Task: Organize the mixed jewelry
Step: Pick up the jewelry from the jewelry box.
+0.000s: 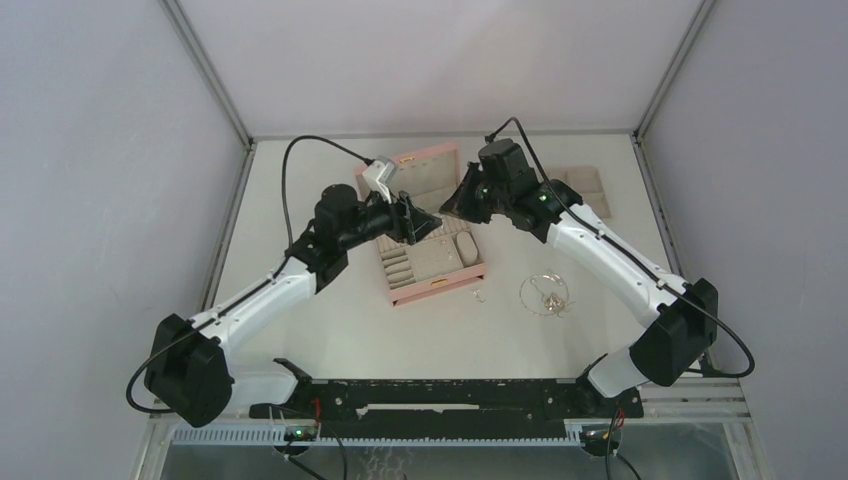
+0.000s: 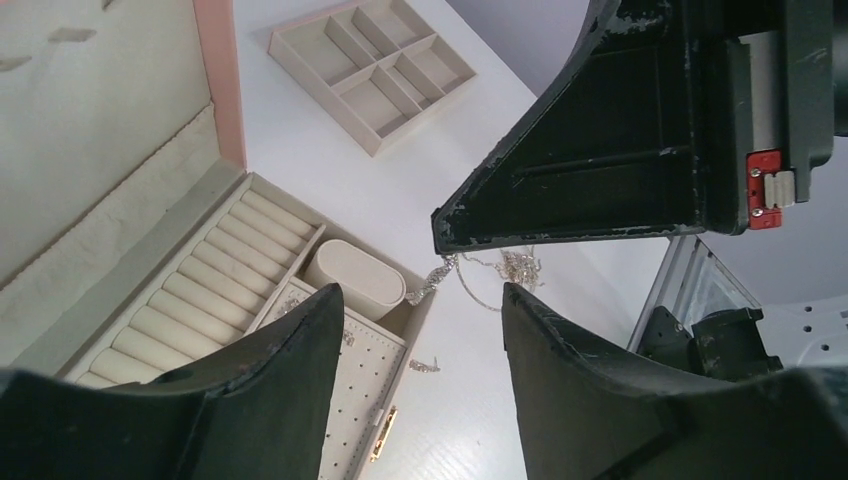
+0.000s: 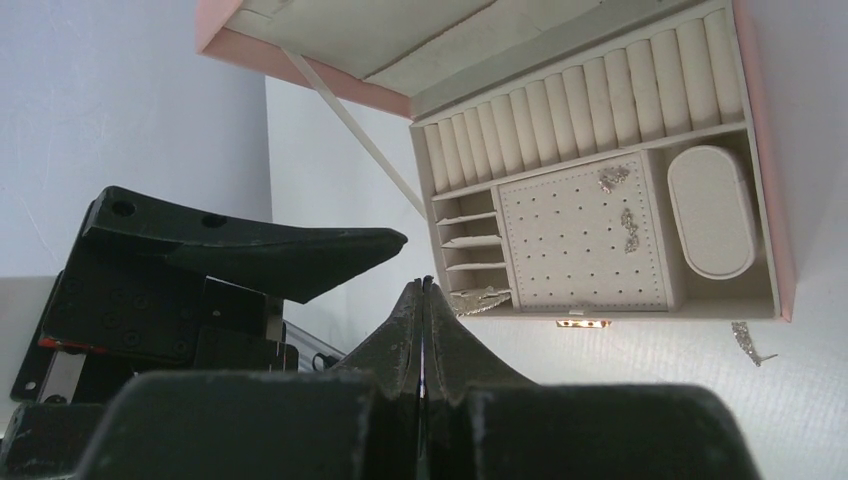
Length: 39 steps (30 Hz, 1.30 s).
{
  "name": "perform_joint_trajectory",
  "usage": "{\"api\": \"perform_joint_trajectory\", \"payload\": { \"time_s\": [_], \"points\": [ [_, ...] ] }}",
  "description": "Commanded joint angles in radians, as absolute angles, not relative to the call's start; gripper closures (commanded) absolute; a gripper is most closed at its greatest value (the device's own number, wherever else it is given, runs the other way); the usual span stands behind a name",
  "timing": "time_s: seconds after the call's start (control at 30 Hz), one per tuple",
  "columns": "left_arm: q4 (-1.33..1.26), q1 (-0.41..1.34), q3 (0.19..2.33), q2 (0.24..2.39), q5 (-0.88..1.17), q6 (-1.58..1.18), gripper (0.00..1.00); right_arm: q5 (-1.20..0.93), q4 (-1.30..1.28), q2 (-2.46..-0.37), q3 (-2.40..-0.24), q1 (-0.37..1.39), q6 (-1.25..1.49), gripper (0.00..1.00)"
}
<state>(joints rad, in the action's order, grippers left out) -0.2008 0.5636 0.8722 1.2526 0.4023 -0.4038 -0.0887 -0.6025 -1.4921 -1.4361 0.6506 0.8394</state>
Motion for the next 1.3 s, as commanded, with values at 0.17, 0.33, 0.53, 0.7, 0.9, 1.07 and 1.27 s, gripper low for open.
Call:
{"api": "perform_joint_trajectory", "payload": {
  "time_s": [0.17,0.33,0.53,0.7,0.9,1.07,1.27],
  "points": [
    [-0.303,0.571,0.89,1.269,0.414,-0.437,0.39,-0.102,-0.553,-1.443,-1.438,0.652,0.816,1.0],
    [-0.307,0.57,0.898,1.279,0.413,-0.439,0.42,-0.112,-0.548,-1.445,-1.436,0.652,0.813,1.0],
    [-0.311,0.57,0.908,1.298,0.428,-0.444,0.47,-0.118,-0.542,-1.446,-1.436,0.651,0.809,1.0],
    [-0.32,0.57,0.917,1.306,0.43,-0.452,0.51,-0.126,-0.54,-1.451,-1.434,0.652,0.807,1.0],
    [-0.329,0.57,0.915,1.297,0.426,-0.458,0.53,-0.131,-0.536,-1.458,-1.434,0.651,0.802,1.0],
    [-0.339,0.571,0.916,1.284,0.42,-0.46,0.53,-0.139,-0.534,-1.463,-1.435,0.649,0.798,1.0],
    [-0.34,0.57,0.918,1.274,0.405,-0.455,0.55,-0.144,-0.531,-1.467,-1.436,0.646,0.795,1.0]
  ]
}}
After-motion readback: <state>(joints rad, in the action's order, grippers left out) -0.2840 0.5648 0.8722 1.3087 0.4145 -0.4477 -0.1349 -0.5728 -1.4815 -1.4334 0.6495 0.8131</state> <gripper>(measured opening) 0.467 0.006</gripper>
